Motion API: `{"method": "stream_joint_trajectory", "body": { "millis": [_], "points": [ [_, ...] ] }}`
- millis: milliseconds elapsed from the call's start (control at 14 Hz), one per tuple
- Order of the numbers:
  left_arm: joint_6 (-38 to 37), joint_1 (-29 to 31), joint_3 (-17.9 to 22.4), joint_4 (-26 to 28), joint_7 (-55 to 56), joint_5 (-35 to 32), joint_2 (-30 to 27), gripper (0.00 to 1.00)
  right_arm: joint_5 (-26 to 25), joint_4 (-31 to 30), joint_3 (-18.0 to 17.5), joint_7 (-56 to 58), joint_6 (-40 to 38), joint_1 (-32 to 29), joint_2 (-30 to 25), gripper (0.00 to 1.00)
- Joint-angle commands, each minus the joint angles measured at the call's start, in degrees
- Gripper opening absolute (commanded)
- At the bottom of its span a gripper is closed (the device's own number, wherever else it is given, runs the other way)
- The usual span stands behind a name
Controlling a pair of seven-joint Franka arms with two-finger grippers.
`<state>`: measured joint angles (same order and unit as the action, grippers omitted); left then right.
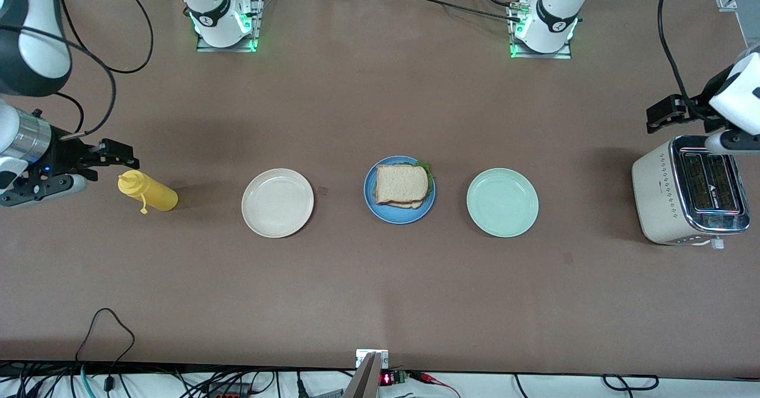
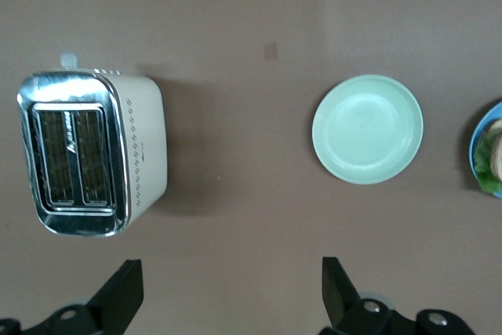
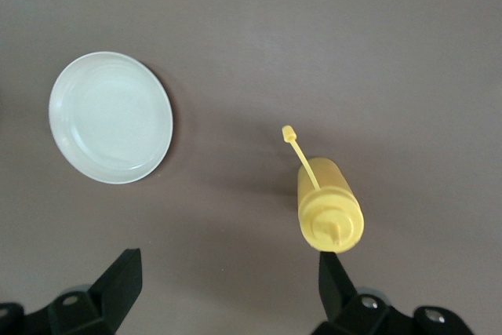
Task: Make sandwich in blue plate with both arms
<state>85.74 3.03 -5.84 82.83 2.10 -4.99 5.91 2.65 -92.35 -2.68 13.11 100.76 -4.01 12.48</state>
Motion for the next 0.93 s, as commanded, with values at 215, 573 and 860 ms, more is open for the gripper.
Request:
{"method": "stream_joint_trajectory", "body": {
  "millis": [215,573,860],
  "points": [
    [7.5,-5.8,6.7,14.2,-6.4,1.6,-10.7,1.0,0.0,7.3,12.5,-6.7,-6.0,5.5,-1.8,1.0],
    [6.6,-5.3,6.6,13.1,-7.3,4.4,-9.8,1.0,-0.9,1.9,13.2,-6.9,-9.1,6.5,-7.0,1.0],
    [4.8,-5.4,6.7,10.1,-6.7,4.1,-8.6,1.0,-2.1,-8.5,13.1,-12.1,-4.7,8.1,-14.2,1.0]
  ]
}}
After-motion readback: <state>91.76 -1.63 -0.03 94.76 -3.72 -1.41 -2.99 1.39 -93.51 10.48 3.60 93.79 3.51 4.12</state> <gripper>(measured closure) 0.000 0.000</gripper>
